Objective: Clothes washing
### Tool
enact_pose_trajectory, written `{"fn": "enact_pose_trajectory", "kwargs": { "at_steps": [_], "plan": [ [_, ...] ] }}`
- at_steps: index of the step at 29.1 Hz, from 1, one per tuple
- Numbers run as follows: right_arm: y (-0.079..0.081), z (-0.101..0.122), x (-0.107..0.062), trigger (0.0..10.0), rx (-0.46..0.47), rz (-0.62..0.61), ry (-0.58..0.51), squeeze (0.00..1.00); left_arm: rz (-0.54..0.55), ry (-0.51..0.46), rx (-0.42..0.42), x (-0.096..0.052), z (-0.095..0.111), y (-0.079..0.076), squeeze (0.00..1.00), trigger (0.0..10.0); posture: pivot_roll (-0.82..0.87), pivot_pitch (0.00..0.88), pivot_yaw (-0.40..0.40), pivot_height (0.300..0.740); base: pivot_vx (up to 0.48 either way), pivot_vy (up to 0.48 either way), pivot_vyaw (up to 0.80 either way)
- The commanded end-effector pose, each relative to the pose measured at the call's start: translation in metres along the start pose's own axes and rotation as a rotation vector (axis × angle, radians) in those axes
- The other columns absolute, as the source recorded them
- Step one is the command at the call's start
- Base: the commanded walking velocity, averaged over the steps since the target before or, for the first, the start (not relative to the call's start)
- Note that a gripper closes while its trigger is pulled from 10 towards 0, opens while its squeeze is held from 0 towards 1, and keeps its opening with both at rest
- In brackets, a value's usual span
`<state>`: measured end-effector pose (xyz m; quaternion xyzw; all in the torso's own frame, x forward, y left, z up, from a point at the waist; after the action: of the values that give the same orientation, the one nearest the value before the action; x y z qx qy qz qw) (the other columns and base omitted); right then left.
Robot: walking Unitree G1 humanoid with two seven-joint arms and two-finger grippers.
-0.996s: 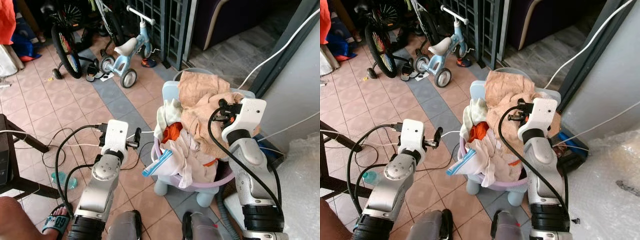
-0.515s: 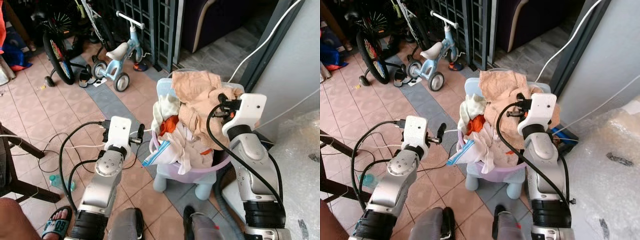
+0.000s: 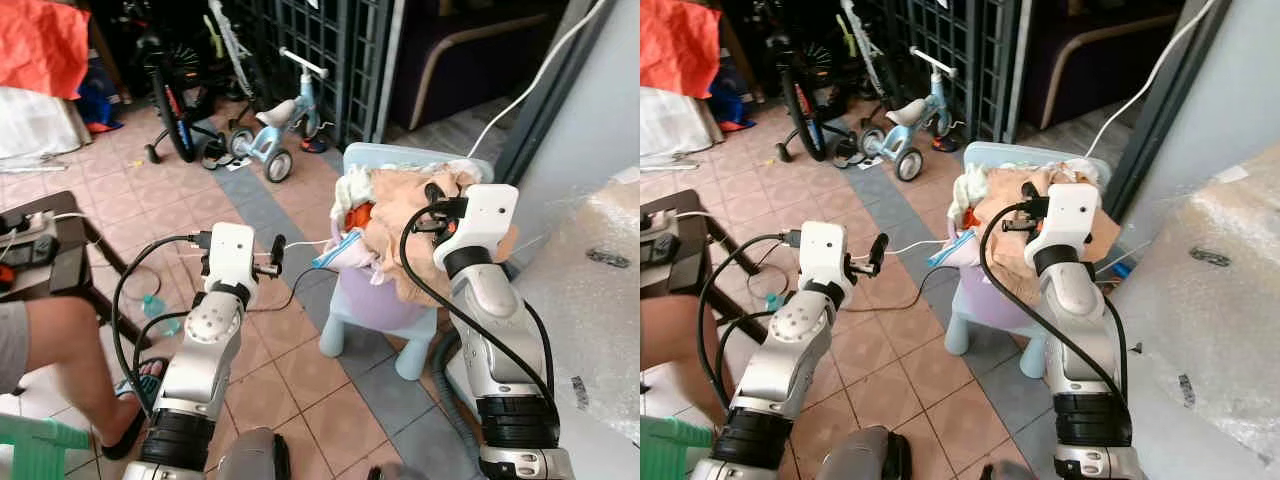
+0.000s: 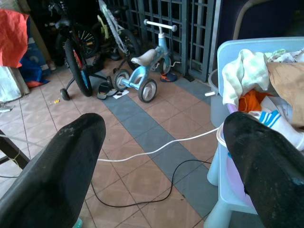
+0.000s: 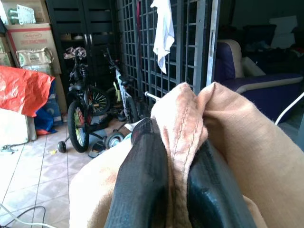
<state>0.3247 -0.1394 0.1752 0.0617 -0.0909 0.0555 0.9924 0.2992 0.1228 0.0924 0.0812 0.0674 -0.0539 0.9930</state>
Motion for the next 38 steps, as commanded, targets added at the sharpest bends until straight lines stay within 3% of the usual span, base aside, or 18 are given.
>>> {"fn": "enact_pose_trajectory", "kwargs": {
  "at_steps": [1, 9, 18, 26, 34, 36, 38],
  "plan": [
    [-0.011, 0.003, -0.002, 10.0, -0.019, -0.05, -0.016, 0.0, -0.03, -0.034, -0.015, 0.002, 0.009, -0.005, 0.0, 10.0, -0.03, 0.073, 0.047, 0.74, 0.0, 0.0, -0.8],
    [-0.031, 0.027, 0.013, 10.0, -0.132, -0.143, -0.12, 0.0, -0.028, -0.121, -0.079, 0.007, 0.027, -0.004, 0.0, 10.0, -0.04, 0.076, 0.048, 0.74, 0.141, 0.0, -0.8],
    [-0.049, 0.045, 0.022, 10.0, -0.202, -0.204, -0.179, 0.0, -0.041, -0.132, -0.082, 0.006, 0.028, -0.006, 0.0, 10.0, -0.04, 0.082, 0.055, 0.74, 0.338, 0.0, -0.8],
    [-0.076, 0.08, 0.037, 10.0, -0.283, -0.298, -0.29, 0.0, -0.045, -0.138, -0.089, 0.007, 0.028, -0.006, 0.0, 10.0, -0.04, 0.081, 0.055, 0.74, 0.355, 0.0, -0.8],
    [-0.083, 0.096, 0.047, 10.0, -0.313, -0.301, -0.325, 0.0, -0.032, -0.118, -0.106, 0.007, 0.026, -0.007, 0.0, 10.0, -0.03, 0.079, 0.054, 0.74, 0.13, 0.0, -0.8],
    [-0.08, 0.101, 0.055, 10.0, -0.307, -0.266, -0.326, 0.0, -0.03, -0.104, -0.109, 0.008, 0.024, -0.008, 0.0, 10.0, -0.04, 0.08, 0.055, 0.74, 0.0, 0.0, -0.8],
    [-0.069, 0.114, 0.066, 10.0, -0.359, -0.19, -0.358, 0.0, -0.041, -0.106, -0.105, 0.007, 0.022, -0.011, 0.0, 10.0, -0.04, 0.081, 0.056, 0.74, 0.0, 0.0, -0.8]
  ]
}}
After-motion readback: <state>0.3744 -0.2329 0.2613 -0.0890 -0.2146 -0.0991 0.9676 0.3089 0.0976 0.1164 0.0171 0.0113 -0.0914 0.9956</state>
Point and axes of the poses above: a point about 5 cm out from each wrist's last joint towards the gripper, its own x axis pointing out of the wrist towards the gripper, its own z axis along the axis of the wrist's last joint, y = z × x, the point moved 1 cm from there along x, pointing out of the wrist towards the gripper, and after that the axes turned 7 degrees about x, right-handed, at the moved point
